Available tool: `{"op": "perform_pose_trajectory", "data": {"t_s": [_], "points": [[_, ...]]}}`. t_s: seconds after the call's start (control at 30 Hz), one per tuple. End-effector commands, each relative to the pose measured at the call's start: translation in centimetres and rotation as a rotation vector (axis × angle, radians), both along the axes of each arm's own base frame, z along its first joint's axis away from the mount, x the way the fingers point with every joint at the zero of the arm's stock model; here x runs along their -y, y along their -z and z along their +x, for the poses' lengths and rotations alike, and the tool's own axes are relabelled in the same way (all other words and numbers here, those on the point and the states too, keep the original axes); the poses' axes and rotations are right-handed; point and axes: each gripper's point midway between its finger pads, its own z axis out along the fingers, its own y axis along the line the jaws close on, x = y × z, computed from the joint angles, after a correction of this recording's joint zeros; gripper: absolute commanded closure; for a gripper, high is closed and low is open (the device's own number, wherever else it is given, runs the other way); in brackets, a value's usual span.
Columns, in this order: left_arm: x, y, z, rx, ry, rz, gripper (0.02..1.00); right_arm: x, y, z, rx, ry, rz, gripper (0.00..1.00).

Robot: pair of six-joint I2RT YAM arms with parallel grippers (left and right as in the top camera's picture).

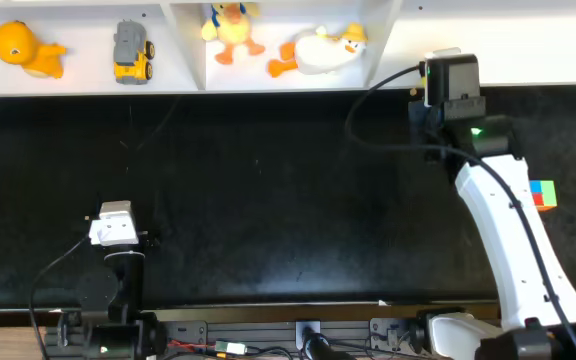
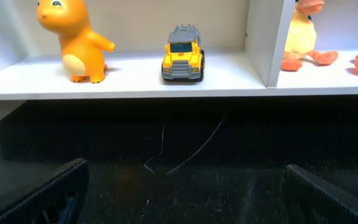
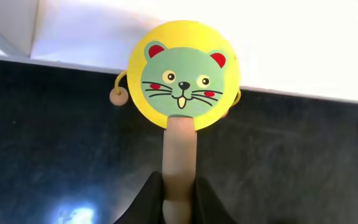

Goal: Store Toys

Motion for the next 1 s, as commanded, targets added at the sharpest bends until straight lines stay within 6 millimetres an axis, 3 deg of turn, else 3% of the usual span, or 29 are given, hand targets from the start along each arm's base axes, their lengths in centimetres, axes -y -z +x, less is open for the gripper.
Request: {"op": "perform_pose_trajectory", "data": {"t_s": [0.03,0.3,0.63,1.0], "points": [[0.2,-0.1,0.0,0.007,0.008,0.011,0.020,0.3,-1.6,1.5,0.047,-0.055,-0.038,0.879],[0.2,-0.1,0.0,0.007,0.008,0.011,0.020,0.4,-2.3,2.7,0.098,-0.070,-0.053,0.888],[0.2,-0.1,0.0,0.007,0.008,0.011,0.020,-0.8,-1.8,5.7,0.166,-0.105,-0.005,0.886],[0.2,-0.1,0.0,0.007,0.008,0.011,0.020,-0.7,-1.2,8.1,0.221,-0.087,0.013,0.877]]}}
